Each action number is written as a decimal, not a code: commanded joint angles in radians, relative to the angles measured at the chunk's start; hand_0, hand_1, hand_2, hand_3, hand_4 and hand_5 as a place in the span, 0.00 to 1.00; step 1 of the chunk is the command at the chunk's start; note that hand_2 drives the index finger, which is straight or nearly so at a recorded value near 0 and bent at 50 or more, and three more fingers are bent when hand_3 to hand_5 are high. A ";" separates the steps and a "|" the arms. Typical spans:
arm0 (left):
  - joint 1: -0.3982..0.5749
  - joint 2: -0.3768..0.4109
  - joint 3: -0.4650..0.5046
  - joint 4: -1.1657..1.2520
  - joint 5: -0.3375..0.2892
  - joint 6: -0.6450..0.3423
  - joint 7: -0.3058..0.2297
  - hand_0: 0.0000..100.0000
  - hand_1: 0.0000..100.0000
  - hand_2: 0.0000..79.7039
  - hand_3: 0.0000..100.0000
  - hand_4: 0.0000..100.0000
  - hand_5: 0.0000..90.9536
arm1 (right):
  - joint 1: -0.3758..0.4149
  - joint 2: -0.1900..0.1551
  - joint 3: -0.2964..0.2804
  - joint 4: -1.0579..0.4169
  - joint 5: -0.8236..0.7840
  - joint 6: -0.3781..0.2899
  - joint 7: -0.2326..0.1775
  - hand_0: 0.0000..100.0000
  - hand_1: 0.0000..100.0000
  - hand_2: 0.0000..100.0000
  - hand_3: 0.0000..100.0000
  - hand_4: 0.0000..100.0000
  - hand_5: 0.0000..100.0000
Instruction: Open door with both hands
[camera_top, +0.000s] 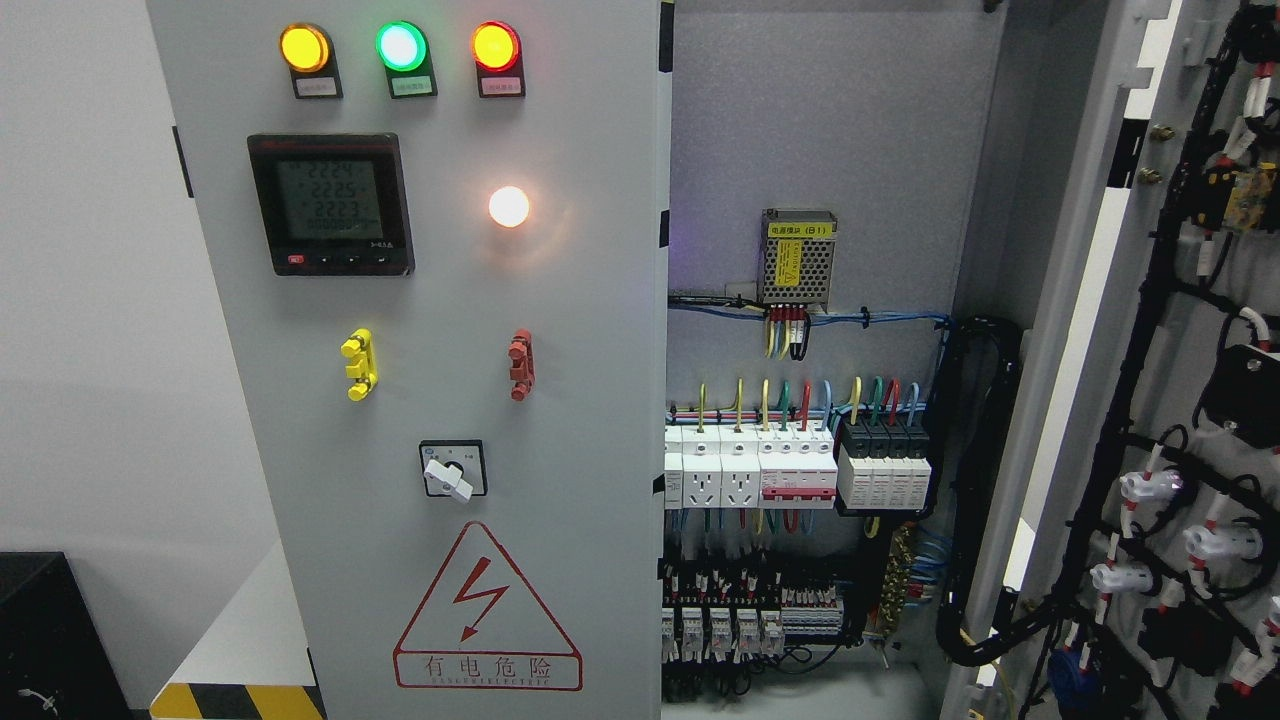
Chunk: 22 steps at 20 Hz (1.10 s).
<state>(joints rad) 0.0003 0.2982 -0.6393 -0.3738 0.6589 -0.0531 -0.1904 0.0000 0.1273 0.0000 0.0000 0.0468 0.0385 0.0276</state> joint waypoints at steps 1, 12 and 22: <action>0.015 -0.163 0.021 0.406 -0.047 -0.004 0.000 0.00 0.00 0.00 0.00 0.00 0.00 | -0.021 0.000 -0.031 -0.017 -0.001 0.000 0.000 0.00 0.00 0.00 0.00 0.00 0.00; 0.067 -0.191 0.023 0.467 -0.223 -0.166 -0.017 0.00 0.00 0.00 0.00 0.00 0.00 | -0.023 0.000 -0.031 -0.017 0.001 0.000 0.000 0.00 0.00 0.00 0.00 0.00 0.00; 0.075 -0.238 0.098 0.472 -0.243 -0.166 -0.018 0.00 0.00 0.00 0.00 0.00 0.00 | -0.018 -0.005 -0.031 -0.023 -0.001 0.000 0.000 0.00 0.00 0.00 0.00 0.00 0.00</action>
<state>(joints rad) 0.0670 0.1186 -0.5863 0.0195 0.4319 -0.2188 -0.2095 0.0000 0.1263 0.0000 0.0000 0.0464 0.0384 0.0279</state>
